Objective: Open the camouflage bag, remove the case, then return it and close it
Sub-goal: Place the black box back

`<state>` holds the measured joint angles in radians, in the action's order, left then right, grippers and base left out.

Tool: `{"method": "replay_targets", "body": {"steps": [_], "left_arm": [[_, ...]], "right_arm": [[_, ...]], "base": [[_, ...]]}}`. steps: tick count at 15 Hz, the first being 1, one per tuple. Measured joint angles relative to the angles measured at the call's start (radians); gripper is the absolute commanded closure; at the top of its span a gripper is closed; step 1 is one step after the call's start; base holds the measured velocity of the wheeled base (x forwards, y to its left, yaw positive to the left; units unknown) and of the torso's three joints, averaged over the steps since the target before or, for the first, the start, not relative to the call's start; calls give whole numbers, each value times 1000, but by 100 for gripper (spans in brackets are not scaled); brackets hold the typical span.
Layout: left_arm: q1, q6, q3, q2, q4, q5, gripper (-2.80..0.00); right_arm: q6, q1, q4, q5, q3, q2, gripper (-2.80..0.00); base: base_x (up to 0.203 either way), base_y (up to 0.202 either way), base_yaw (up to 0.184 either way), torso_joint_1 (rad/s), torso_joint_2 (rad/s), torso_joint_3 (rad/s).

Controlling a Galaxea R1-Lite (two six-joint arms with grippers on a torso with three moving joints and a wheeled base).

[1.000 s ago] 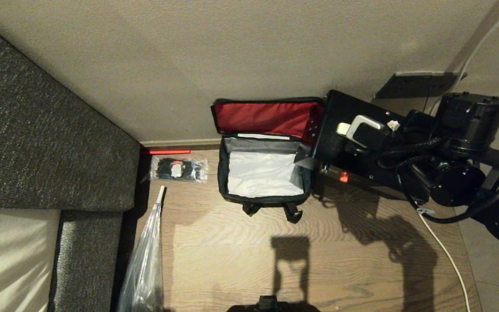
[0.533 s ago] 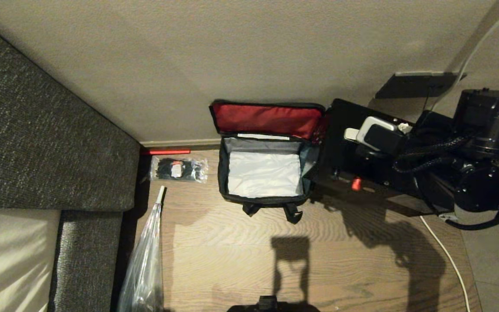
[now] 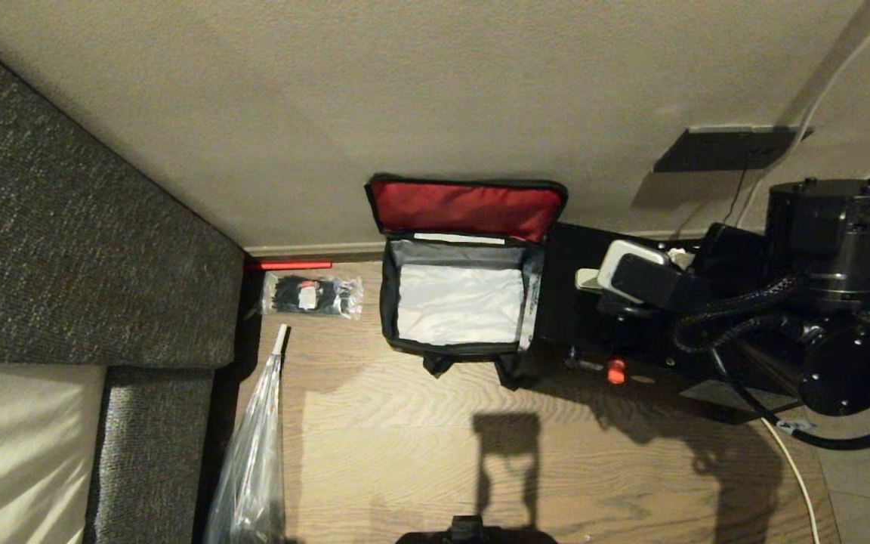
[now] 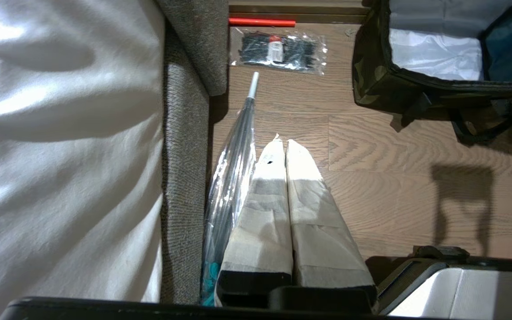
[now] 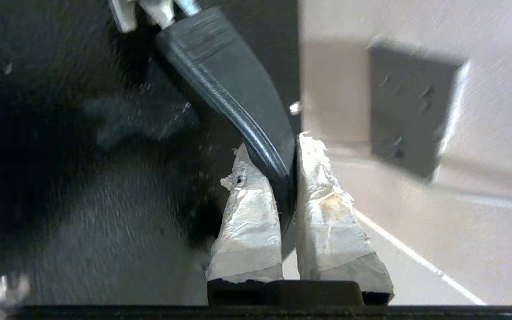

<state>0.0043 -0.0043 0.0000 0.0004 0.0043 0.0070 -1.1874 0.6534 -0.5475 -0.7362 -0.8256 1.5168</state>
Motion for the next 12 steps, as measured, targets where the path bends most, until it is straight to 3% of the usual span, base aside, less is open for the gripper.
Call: {"method": "replay_targets", "body": {"steps": [6,12], "left_arm": [[0,0,0,0,0,0,0],[0,0,0,0,0,0,0]], "right_arm": [[5,118,-14,-7,-137,131,0],[4,156,-23,-1,-331,296,0]], "base": [[0,0,0,0,0,0],[0,0,0,0,0,0]]}}
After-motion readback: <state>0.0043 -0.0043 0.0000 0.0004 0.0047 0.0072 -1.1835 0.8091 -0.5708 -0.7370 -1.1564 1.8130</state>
